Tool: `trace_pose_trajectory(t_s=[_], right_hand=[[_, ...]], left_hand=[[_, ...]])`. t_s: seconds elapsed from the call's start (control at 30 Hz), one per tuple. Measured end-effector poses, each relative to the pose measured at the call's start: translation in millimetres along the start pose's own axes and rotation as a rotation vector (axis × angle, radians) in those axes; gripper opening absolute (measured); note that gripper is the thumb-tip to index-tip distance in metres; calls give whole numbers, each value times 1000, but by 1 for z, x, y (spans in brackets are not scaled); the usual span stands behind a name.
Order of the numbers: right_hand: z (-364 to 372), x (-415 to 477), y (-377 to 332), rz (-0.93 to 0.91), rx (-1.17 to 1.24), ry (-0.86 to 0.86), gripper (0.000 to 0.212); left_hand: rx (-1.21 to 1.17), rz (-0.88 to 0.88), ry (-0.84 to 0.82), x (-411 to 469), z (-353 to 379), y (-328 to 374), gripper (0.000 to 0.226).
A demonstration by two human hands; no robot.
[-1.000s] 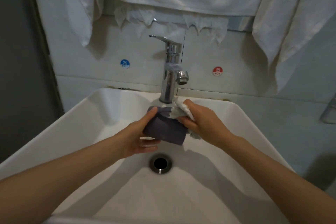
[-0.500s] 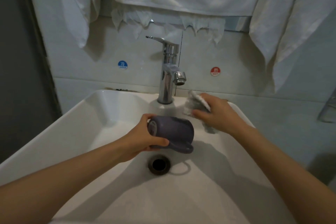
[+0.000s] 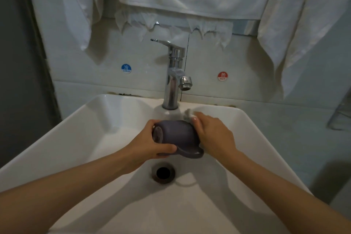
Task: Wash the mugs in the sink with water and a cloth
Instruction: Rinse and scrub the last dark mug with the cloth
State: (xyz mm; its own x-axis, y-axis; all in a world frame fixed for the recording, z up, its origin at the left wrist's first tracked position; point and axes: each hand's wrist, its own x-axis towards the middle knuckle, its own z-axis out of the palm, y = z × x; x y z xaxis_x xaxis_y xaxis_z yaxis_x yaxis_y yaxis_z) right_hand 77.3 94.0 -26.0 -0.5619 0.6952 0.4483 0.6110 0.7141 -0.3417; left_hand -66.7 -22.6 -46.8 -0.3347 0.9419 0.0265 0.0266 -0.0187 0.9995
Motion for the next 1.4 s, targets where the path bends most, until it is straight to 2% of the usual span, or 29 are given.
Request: trace_pose_trajectory(t_s=[0.07, 0.17, 0.3, 0.37, 0.43, 0.5, 0.53, 0.6, 0.67, 0.73, 0.8, 0.93, 1.0, 1.1, 1.13, 1.2, 1.27, 1.4], right_hand=[[2, -3, 2, 39, 53, -6, 37], [5, -12, -16, -79, 116, 1, 41], [3, -23, -29, -174, 95, -75, 51], [5, -28, -36, -264, 69, -86, 61], [9, -35, -46, -336, 140, -98, 63], [15, -36, -49, -408, 150, -50, 58], [17, -34, -48, -403, 147, -12, 58], [16, -26, -44, -309, 148, 44, 58], [13, -19, -34, -139, 211, 74, 50], [3, -12, -26, 94, 436, 22, 41], [-3, -5, -20, 264, 663, -97, 40], [-10, 3, -18, 412, 837, -112, 32], [-8, 5, -19, 441, 934, -113, 30], [-4, 6, -17, 458, 904, -131, 21], [-3, 5, -15, 446, 897, -164, 16], [-3, 1, -12, 436, 941, -226, 15], [-3, -3, -10, 442, 973, -193, 17], [5, -2, -13, 290, 701, 100, 20]], left_hand=[[-9, -16, 5, 0, 0, -1, 68], [-25, -8, 41, 0, -4, -2, 64], [-5, -4, 68, 2, -7, -3, 61], [-8, -13, 59, 1, -8, -4, 63], [-27, -13, 4, 3, -9, -8, 66], [-95, -2, -5, 1, -8, -7, 50], [-112, 4, -4, 1, -7, -7, 50], [-87, 31, -4, 3, -4, -4, 70], [-7, 93, 66, 3, -1, 3, 71], [136, 161, 128, 2, -1, 9, 73], [229, 221, 134, 2, -2, 11, 78], [313, 280, 79, 3, -3, 10, 84], [327, 242, 47, 4, -2, 9, 96], [-13, -24, 6, 1, 3, 11, 119], [-109, -76, 21, 0, 4, 13, 118], [-150, -77, 56, 1, 3, 11, 100], [-82, -30, 80, 2, 3, 10, 80], [318, 113, 106, 2, 4, 3, 94]])
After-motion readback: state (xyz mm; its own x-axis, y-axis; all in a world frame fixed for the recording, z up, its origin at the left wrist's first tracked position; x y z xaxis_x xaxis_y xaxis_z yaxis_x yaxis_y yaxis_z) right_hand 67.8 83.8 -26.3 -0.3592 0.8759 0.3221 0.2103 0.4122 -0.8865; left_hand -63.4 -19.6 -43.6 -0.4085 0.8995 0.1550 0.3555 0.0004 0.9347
